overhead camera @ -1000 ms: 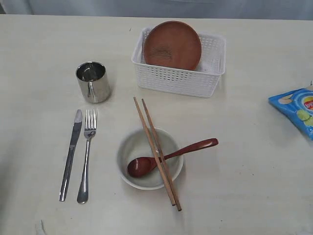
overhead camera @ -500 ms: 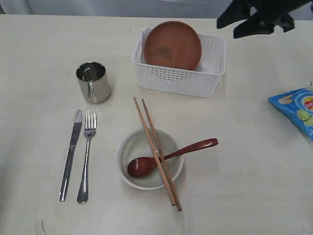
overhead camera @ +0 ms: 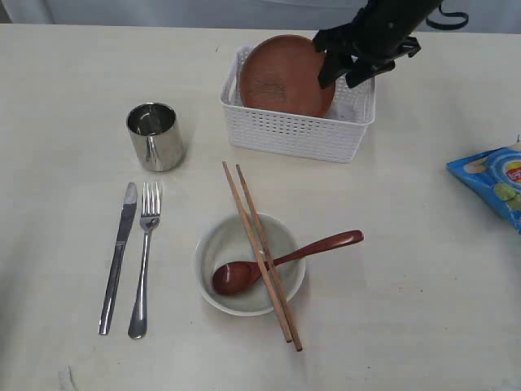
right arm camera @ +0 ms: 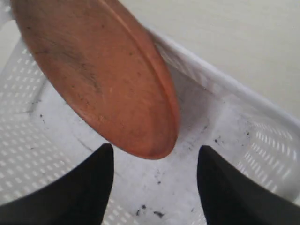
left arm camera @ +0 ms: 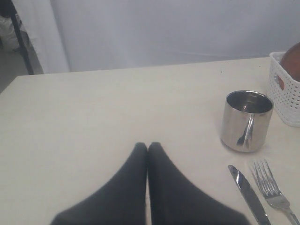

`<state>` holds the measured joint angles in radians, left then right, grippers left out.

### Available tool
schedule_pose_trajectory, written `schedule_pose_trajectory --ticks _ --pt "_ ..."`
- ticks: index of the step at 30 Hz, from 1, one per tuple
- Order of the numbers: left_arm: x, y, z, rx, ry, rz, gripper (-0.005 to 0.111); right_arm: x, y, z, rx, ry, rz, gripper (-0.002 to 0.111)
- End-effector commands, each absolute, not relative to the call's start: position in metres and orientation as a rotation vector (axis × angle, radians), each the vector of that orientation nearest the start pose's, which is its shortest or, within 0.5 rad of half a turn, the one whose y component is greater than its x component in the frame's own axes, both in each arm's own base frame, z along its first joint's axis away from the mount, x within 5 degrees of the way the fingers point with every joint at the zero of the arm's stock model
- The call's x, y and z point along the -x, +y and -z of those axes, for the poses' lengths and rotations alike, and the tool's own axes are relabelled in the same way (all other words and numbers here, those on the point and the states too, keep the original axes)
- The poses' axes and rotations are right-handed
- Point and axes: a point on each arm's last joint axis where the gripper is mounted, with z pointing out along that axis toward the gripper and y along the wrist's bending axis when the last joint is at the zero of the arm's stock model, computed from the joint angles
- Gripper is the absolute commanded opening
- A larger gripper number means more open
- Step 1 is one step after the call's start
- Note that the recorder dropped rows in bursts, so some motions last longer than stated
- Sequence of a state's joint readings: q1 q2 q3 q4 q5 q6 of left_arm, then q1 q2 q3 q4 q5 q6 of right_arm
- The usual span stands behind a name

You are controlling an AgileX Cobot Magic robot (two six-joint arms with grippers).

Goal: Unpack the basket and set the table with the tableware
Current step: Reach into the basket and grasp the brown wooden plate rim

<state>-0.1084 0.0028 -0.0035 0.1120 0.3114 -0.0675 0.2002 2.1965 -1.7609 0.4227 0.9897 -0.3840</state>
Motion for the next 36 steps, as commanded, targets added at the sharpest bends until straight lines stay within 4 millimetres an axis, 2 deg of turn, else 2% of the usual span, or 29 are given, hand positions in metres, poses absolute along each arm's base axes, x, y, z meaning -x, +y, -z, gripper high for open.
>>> schedule_pose_trajectory --ticks 1,12,25,26,29,33,36 --pt "-0.054 -0.004 -0.186 -0.106 1.783 0.036 0.0 -0.455 0.124 -0.168 0.667 2.754 -0.477 0.052" --pt "-0.054 -0.004 -0.186 -0.106 1.783 0.036 0.0 -0.463 0.125 -0.165 0.713 2.655 -0.444 0.052" --pt "-0.054 -0.004 -0.186 -0.106 1.783 0.036 0.0 -0.458 0.15 -0.167 0.839 2.588 -0.472 0.051" --pt "-0.054 -0.004 -0.186 -0.106 1.783 0.036 0.0 -0.457 0.152 -0.167 0.841 2.583 -0.47 0.05" --pt "-0.054 -0.004 -0.186 -0.106 1.783 0.036 0.0 -0.458 0.153 -0.167 0.842 2.577 -0.465 0.034" --pt "-0.054 -0.004 -0.186 -0.106 1.783 0.036 0.0 -0.458 0.153 -0.167 0.842 2.577 -0.465 0.0" --pt "-0.054 -0.004 -0.186 -0.106 1.783 0.036 0.0 -0.458 0.153 -0.167 0.837 2.579 -0.466 -0.001"
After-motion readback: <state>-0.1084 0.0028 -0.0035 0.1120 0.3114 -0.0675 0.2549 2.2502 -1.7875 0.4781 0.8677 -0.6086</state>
